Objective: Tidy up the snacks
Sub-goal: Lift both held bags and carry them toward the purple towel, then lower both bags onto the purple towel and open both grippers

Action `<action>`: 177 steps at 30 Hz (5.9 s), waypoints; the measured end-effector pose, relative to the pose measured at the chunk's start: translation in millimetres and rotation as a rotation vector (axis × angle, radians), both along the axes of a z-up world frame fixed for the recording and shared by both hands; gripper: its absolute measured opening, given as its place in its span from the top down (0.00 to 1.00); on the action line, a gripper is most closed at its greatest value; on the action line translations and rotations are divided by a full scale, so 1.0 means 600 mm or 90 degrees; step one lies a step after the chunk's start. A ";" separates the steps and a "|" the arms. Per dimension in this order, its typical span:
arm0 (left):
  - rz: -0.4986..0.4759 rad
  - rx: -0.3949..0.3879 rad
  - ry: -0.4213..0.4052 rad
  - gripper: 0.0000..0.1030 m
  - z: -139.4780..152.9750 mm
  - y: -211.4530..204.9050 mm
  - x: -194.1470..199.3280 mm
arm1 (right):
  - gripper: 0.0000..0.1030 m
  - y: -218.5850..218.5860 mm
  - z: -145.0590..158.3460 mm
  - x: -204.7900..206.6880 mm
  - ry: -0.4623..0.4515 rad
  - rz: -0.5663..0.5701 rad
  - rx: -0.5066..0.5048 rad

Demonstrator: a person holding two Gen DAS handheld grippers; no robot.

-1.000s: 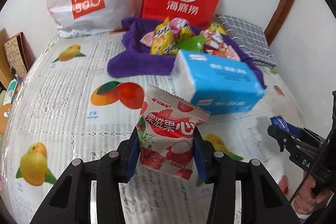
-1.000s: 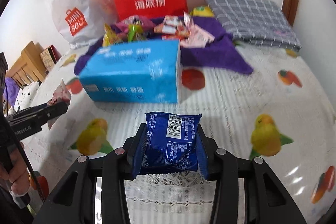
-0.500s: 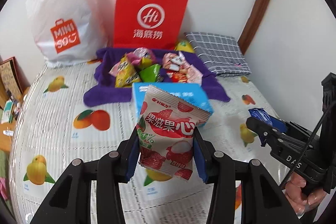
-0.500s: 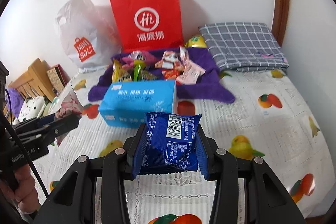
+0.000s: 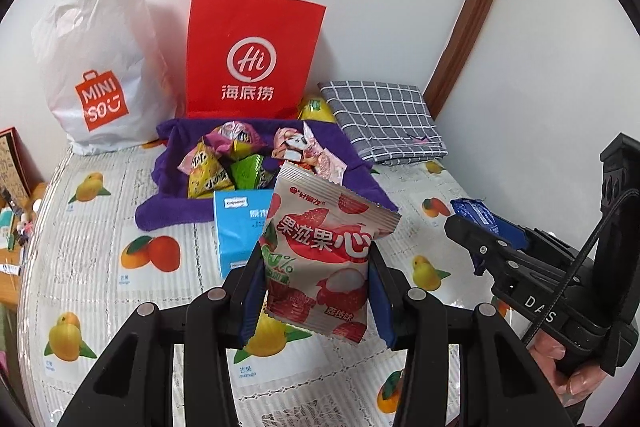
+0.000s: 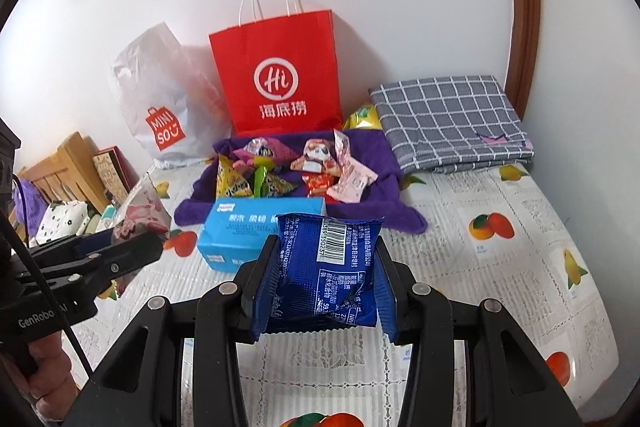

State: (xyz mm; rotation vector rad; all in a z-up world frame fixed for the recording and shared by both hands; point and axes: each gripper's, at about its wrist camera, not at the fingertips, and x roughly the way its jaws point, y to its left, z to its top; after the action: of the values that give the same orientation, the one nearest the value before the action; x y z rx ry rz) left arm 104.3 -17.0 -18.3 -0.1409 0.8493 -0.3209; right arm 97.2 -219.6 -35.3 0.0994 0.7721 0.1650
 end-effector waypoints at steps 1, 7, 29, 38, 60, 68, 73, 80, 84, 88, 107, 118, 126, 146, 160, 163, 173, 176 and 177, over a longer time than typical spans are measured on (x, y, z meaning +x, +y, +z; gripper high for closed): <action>-0.002 0.001 -0.002 0.58 0.004 -0.002 0.000 | 0.58 -0.001 0.005 0.000 -0.004 0.001 0.002; -0.020 -0.010 -0.012 0.58 0.021 -0.009 0.003 | 0.58 0.000 0.017 0.003 -0.009 0.012 0.018; -0.034 -0.013 -0.003 0.58 0.039 -0.025 0.011 | 0.58 -0.016 0.026 0.008 -0.028 0.000 0.049; -0.046 -0.013 -0.027 0.58 0.047 -0.035 0.003 | 0.58 -0.021 0.003 0.019 -0.007 -0.004 0.047; 0.036 -0.055 -0.025 0.58 0.032 0.076 0.036 | 0.58 0.017 0.017 0.042 -0.041 0.037 0.025; 0.010 -0.044 -0.037 0.58 0.034 0.068 0.049 | 0.58 0.023 0.018 0.049 -0.049 0.032 0.022; 0.026 -0.046 -0.046 0.58 0.035 0.078 0.054 | 0.58 0.028 0.011 0.064 -0.042 0.044 0.027; 0.039 -0.041 -0.040 0.58 0.030 0.081 0.061 | 0.58 0.033 0.006 0.082 -0.045 0.058 0.035; 0.027 -0.052 -0.041 0.58 0.023 0.073 0.066 | 0.58 0.024 0.004 0.088 -0.045 0.050 0.028; 0.025 -0.038 -0.031 0.58 0.013 0.064 0.081 | 0.58 0.016 -0.002 0.093 -0.048 0.046 0.040; 0.028 -0.010 -0.003 0.58 -0.013 0.061 0.160 | 0.58 -0.003 -0.020 0.180 -0.043 0.035 0.042; 0.008 0.028 0.021 0.58 -0.030 0.031 0.236 | 0.58 -0.003 -0.033 0.262 -0.041 0.046 -0.005; 0.000 0.047 0.025 0.58 -0.039 0.024 0.276 | 0.58 0.002 -0.043 0.313 -0.027 0.054 -0.033; -0.015 0.053 0.103 0.58 -0.128 -0.015 0.382 | 0.58 0.008 -0.151 0.401 0.055 0.076 -0.039; -0.025 0.087 0.141 0.58 -0.177 -0.034 0.417 | 0.58 0.023 -0.207 0.416 0.095 0.091 -0.039; -0.024 0.082 0.154 0.57 -0.187 -0.030 0.422 | 0.58 0.025 -0.217 0.419 0.105 0.089 -0.041; -0.025 0.093 0.170 0.55 -0.205 -0.030 0.432 | 0.57 0.034 -0.238 0.423 0.132 0.089 -0.043; -0.022 0.088 0.173 0.55 -0.204 -0.027 0.434 | 0.57 0.030 -0.242 0.425 0.139 0.079 -0.037; -0.020 0.086 0.174 0.55 -0.204 -0.026 0.434 | 0.57 0.031 -0.242 0.426 0.141 0.077 -0.035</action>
State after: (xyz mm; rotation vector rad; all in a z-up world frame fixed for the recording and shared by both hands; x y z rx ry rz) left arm 365.0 -32.8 -140.8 -0.0459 1.1415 -0.2766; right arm 352.5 -200.9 -180.7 0.0180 1.0045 0.2504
